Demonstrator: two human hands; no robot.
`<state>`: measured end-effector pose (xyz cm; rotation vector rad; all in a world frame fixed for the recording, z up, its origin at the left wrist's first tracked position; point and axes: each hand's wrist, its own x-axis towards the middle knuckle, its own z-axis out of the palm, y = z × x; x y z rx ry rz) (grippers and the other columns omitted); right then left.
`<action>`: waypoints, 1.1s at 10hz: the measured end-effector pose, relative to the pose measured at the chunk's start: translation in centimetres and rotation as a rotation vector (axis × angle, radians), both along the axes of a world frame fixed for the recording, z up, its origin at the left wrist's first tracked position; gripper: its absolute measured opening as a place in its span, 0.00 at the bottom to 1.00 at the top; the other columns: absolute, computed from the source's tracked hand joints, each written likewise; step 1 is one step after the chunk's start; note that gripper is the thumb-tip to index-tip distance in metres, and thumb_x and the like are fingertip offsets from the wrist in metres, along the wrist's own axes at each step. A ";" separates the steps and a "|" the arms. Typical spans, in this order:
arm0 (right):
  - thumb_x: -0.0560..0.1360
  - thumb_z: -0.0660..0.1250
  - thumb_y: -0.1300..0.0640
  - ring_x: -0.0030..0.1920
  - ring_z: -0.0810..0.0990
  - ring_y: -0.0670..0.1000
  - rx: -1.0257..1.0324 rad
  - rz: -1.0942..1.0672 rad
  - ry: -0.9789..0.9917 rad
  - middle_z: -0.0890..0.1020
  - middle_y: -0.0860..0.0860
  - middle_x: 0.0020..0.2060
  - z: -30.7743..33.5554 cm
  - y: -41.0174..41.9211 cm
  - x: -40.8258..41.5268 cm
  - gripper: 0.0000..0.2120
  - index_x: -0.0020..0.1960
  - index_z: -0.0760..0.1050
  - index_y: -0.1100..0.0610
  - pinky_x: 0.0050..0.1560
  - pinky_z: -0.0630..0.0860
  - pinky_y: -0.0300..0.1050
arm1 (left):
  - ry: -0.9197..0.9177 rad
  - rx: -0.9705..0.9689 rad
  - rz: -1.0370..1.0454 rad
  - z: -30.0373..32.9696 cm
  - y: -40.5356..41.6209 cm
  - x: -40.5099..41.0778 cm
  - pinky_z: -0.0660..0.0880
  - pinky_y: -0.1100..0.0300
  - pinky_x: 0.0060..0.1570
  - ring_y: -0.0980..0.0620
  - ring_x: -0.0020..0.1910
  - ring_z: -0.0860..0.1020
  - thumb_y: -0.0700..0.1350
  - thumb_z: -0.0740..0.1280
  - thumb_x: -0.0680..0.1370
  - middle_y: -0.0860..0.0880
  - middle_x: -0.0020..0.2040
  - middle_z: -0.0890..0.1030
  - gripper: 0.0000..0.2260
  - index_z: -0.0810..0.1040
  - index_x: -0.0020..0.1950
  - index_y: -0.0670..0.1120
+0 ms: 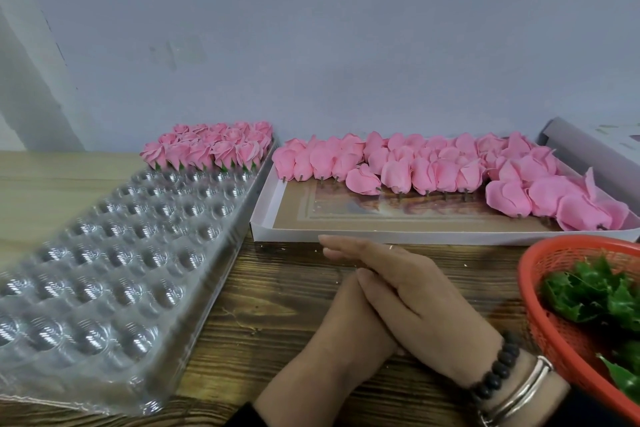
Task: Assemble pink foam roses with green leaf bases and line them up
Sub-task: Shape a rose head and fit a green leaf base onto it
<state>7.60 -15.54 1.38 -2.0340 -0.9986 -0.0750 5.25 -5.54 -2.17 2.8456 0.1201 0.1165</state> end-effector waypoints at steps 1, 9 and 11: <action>0.73 0.59 0.47 0.61 0.72 0.39 0.014 -0.036 -0.015 0.76 0.37 0.60 -0.4 -0.3 0.5 0.22 0.65 0.62 0.34 0.63 0.68 0.43 | -0.001 -0.955 -0.237 2.8 0.0 -0.5 0.70 0.77 0.36 0.72 0.33 0.75 0.28 0.62 0.75 0.60 0.37 0.74 0.13 0.74 0.58 0.35; 0.64 0.73 0.66 0.41 0.78 0.43 0.292 -0.174 0.074 0.78 0.45 0.37 -2.4 0.5 0.9 0.17 0.44 0.72 0.49 0.44 0.72 0.31 | -0.169 -1.875 0.052 2.1 0.7 0.9 0.77 0.58 0.51 0.51 0.47 0.81 0.50 0.69 0.66 0.45 0.45 0.83 0.17 0.82 0.51 0.43; 0.64 0.70 0.64 0.45 0.76 0.39 0.285 -0.215 -0.021 0.78 0.43 0.41 -2.0 0.8 0.5 0.20 0.45 0.70 0.42 0.45 0.69 0.27 | -0.093 -1.932 -0.032 2.0 0.2 0.6 0.77 0.55 0.53 0.48 0.50 0.80 0.47 0.66 0.69 0.42 0.48 0.81 0.18 0.77 0.55 0.39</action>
